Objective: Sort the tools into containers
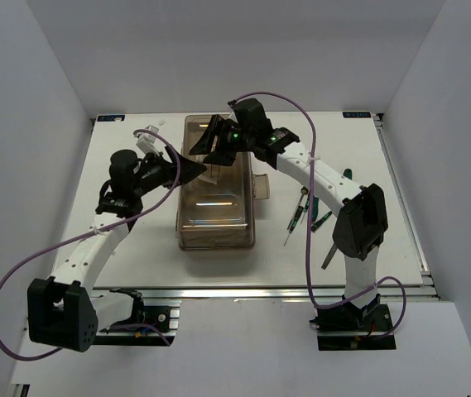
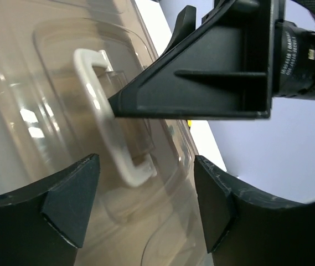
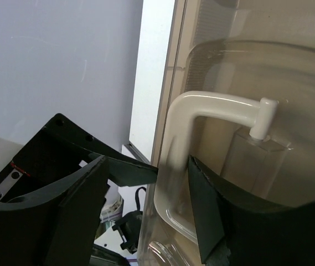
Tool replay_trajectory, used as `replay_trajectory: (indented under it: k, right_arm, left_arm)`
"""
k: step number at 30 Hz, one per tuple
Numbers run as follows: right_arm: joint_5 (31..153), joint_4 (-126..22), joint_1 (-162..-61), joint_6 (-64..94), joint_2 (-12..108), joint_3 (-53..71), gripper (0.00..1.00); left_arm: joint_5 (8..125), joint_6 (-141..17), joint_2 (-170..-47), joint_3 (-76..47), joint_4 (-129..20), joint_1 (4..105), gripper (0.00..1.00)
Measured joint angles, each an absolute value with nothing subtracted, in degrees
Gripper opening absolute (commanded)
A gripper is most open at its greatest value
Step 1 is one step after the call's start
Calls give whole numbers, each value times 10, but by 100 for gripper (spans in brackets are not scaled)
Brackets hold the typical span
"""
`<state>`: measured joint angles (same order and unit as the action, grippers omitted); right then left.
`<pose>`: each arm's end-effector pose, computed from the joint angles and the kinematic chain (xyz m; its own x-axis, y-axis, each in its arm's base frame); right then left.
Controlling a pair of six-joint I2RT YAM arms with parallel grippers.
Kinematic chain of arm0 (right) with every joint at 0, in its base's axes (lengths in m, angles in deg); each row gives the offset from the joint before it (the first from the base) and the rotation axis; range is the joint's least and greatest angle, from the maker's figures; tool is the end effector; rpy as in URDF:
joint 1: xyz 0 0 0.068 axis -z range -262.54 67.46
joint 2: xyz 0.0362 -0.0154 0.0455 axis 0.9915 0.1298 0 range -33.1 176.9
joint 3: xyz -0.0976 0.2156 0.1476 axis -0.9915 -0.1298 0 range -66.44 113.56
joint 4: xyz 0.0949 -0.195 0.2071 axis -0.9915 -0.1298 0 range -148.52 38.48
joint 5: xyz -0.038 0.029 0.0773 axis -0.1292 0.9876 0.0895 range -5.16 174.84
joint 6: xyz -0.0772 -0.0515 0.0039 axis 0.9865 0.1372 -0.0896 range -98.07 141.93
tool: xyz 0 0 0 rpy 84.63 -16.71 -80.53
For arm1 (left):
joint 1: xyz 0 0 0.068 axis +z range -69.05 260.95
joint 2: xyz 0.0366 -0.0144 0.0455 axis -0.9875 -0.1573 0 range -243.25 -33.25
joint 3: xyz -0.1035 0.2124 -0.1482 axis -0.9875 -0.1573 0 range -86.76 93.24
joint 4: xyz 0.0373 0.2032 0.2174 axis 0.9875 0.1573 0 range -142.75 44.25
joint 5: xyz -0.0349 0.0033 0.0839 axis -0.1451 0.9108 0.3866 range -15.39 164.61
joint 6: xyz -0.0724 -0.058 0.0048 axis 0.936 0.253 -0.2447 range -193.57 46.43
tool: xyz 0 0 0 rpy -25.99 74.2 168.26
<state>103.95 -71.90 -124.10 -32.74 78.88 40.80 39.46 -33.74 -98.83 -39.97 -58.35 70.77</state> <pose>0.3928 0.3848 0.3354 -0.8761 0.2535 -0.4102 -0.2316 0.5249 0.8191 0.3228 -0.1070 0.2919 -0.6184 -0.4210 -0.6635 0.3908 0.5678 -0.7245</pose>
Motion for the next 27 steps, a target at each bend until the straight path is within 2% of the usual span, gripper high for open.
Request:
replay_trajectory:
  k: [9,18,23,27]
  right_arm:
    - [1071,-690,-1232,-341,786,386,62]
    - [1099,-659,-1202,-312,778,380,62]
    - [1127,-633,-1127,-227,758,380,66]
    - [1142,-616,-1026,-123,707,350,70]
  left_arm:
    - [471,-344,-1035,-355,-556,666,73]
    - [502,-353,-1087,-315,-541,647,47]
    - [511,-357,-1111,-294,-521,640,28]
    - [525,-345,-1117,-266,-468,638,16]
